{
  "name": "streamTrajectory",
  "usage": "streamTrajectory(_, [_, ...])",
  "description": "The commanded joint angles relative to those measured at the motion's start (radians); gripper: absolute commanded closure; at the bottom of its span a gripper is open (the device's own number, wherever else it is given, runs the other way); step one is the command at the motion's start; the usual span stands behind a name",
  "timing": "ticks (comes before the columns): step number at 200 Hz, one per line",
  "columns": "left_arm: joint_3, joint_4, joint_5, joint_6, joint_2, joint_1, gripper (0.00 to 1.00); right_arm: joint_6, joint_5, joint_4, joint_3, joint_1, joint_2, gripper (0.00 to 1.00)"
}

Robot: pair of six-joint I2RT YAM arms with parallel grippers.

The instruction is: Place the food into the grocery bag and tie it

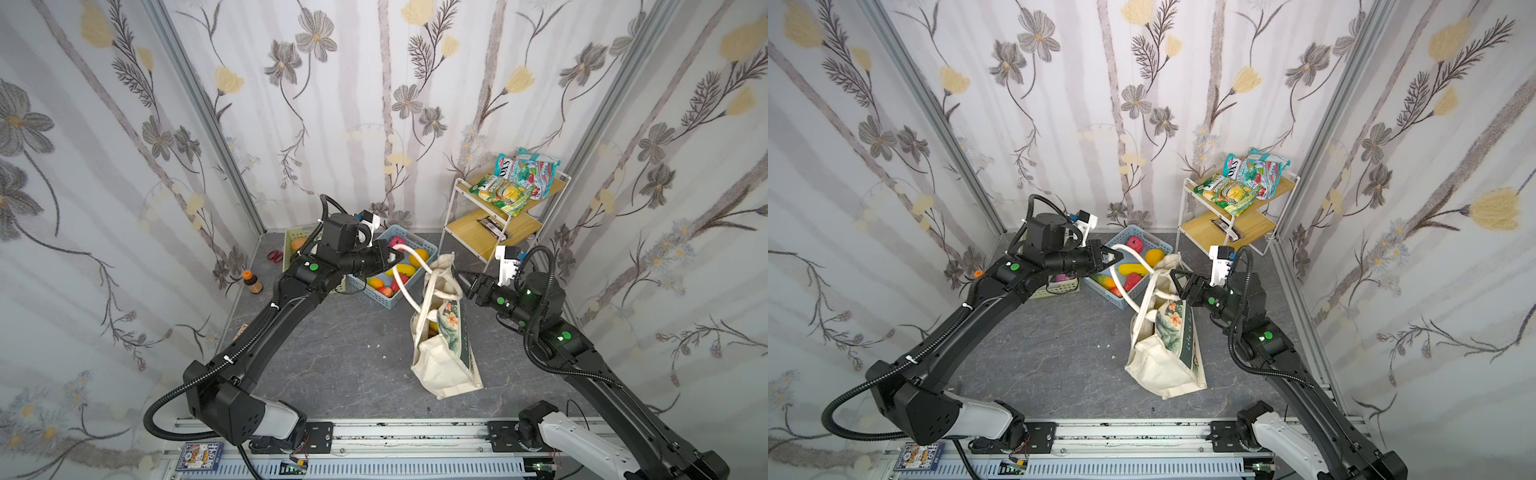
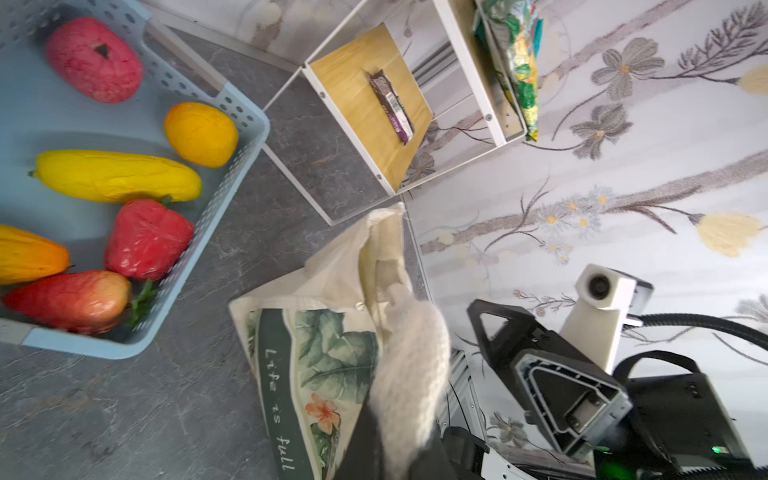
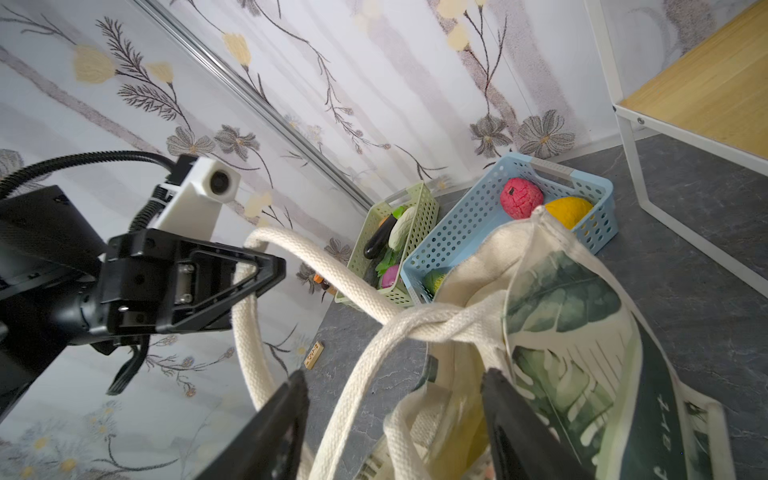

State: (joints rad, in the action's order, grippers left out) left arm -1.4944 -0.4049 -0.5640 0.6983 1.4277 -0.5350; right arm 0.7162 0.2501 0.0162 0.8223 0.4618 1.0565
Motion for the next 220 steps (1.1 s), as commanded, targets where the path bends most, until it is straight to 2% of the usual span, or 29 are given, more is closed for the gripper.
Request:
streamTrajectory(1, [-0.053, 0.058, -0.041, 0.012, 0.017, -0.031, 1.00, 0.047, -0.096, 0.076, 0.014, 0.012, 0.018, 0.25])
streamTrajectory(37, [-0.068, 0.071, -0.036, 0.010, 0.040, -0.079, 1.00, 0.018, -0.134, 0.253, 0.097, 0.005, 0.086, 0.30])
streamTrajectory(73, [-0.055, 0.083, -0.020, 0.009, 0.038, -0.103, 1.00, 0.041, -0.075, 0.269, 0.069, -0.024, 0.109, 0.30])
streamTrajectory(99, [-0.049, 0.083, -0.010, 0.009, 0.036, -0.106, 1.00, 0.066, -0.011, 0.263, 0.033, -0.072, 0.107, 0.36])
streamTrajectory(118, [-0.044, 0.086, -0.005, 0.010, 0.034, -0.108, 1.00, 0.079, -0.004, 0.259, 0.026, -0.097, 0.091, 0.45])
streamTrajectory(166, [-0.030, 0.098, 0.021, 0.009, 0.051, -0.112, 1.00, 0.077, 0.068, 0.256, 0.021, -0.115, 0.085, 0.80])
streamTrajectory(182, [-0.023, 0.113, 0.019, 0.010, 0.067, -0.113, 1.00, 0.071, 0.097, 0.253, 0.016, -0.119, 0.091, 0.86])
streamTrajectory(192, [-0.021, 0.116, 0.018, 0.009, 0.077, -0.112, 1.00, 0.066, 0.119, 0.254, 0.014, -0.127, 0.096, 0.84])
streamTrajectory(205, [-0.022, 0.119, 0.016, 0.007, 0.085, -0.112, 1.00, 0.065, 0.133, 0.255, 0.015, -0.130, 0.093, 0.68])
streamTrajectory(220, [-0.023, 0.124, 0.015, 0.009, 0.087, -0.112, 1.00, 0.066, 0.132, 0.254, 0.019, -0.133, 0.090, 0.59])
